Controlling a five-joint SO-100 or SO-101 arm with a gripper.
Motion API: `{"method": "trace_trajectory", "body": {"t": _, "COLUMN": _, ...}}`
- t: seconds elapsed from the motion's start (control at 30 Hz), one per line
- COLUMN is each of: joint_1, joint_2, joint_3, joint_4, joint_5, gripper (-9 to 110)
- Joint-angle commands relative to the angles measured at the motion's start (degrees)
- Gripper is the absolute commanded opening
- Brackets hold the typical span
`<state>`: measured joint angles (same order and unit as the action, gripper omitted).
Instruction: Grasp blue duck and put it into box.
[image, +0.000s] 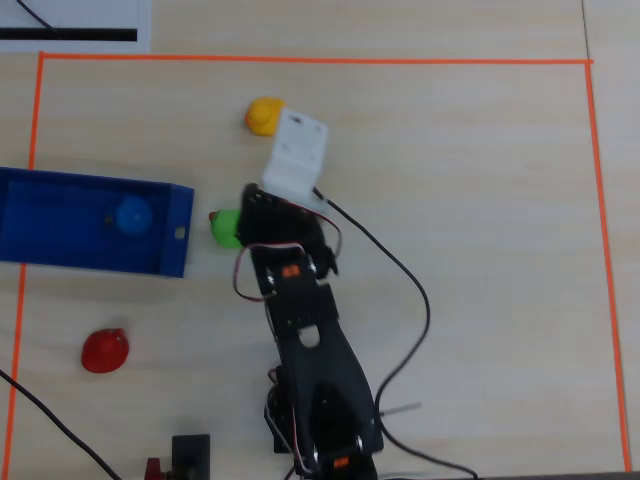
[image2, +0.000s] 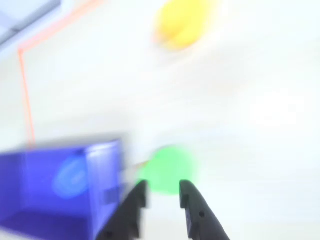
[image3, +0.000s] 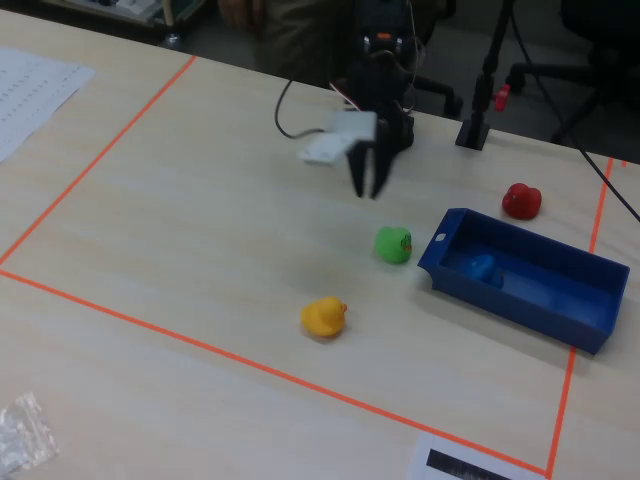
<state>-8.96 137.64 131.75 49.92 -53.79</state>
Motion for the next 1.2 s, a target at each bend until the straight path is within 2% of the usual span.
{"method": "trace_trajectory", "body": {"t": 0.0, "joint_1": 8.0, "joint_2": 29.1, "joint_3": 21.3, "joint_4": -1.1, "joint_5": -7.6, "gripper": 0}}
{"method": "trace_trajectory", "body": {"t": 0.13, "joint_1": 8.4, "joint_2": 43.4, "joint_3": 33.8, "joint_4": 0.6, "joint_5": -10.5, "gripper": 0}}
{"method": "trace_trajectory", "body": {"t": 0.3, "joint_1": 7.7, "joint_2": 51.7, "joint_3": 42.2, "joint_4": 8.9, "joint_5": -13.7, "gripper": 0}}
{"method": "trace_trajectory", "body": {"t": 0.5, "joint_1": 8.8, "joint_2": 52.1, "joint_3": 46.4, "joint_4": 19.5, "joint_5": -21.2, "gripper": 0}}
{"method": "trace_trajectory", "body": {"t": 0.6, "joint_1": 8.8, "joint_2": 52.1, "joint_3": 46.4, "joint_4": 24.6, "joint_5": -21.6, "gripper": 2}}
{"method": "trace_trajectory", "body": {"t": 1.17, "joint_1": 8.8, "joint_2": 52.1, "joint_3": 46.5, "joint_4": 25.3, "joint_5": -21.4, "gripper": 4}}
